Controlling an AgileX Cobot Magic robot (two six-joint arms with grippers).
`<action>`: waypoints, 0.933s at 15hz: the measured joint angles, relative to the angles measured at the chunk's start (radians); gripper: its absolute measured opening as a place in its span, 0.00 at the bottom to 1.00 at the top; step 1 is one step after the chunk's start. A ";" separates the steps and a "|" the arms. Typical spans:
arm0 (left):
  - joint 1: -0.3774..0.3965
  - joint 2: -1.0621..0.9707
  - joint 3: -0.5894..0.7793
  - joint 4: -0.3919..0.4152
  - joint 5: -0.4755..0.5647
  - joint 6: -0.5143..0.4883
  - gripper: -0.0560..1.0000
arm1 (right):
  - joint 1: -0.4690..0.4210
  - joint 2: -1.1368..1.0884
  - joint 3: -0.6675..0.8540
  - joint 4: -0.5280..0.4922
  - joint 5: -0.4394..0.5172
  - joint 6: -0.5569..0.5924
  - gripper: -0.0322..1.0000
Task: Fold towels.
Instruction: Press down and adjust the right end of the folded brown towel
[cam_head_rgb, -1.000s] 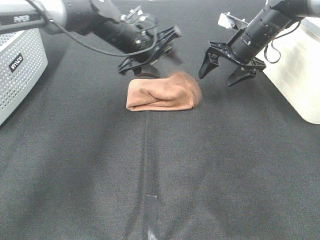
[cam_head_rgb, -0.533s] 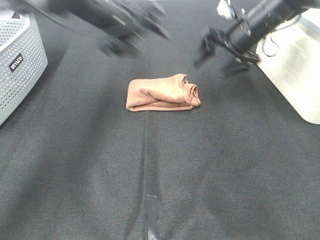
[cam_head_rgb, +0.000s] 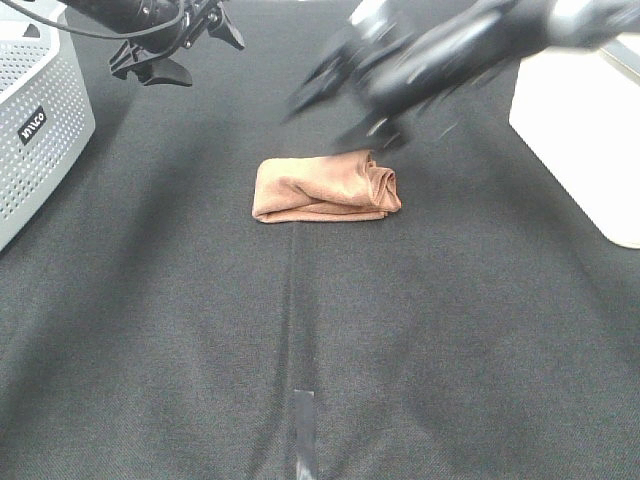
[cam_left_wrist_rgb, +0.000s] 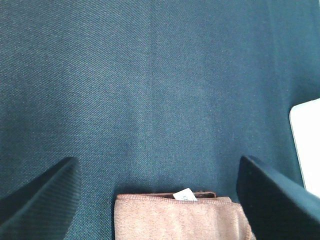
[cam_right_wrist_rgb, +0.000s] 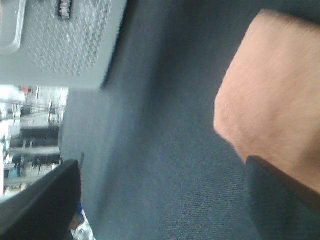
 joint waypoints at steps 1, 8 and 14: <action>0.000 0.000 0.000 0.000 0.005 0.000 0.81 | 0.008 0.025 0.000 0.004 -0.004 -0.006 0.83; 0.000 0.000 0.000 0.008 0.034 0.000 0.81 | -0.096 0.068 0.000 -0.129 -0.106 0.042 0.82; 0.000 -0.001 0.000 0.010 0.093 0.000 0.81 | -0.129 0.018 -0.006 -0.194 0.008 0.058 0.82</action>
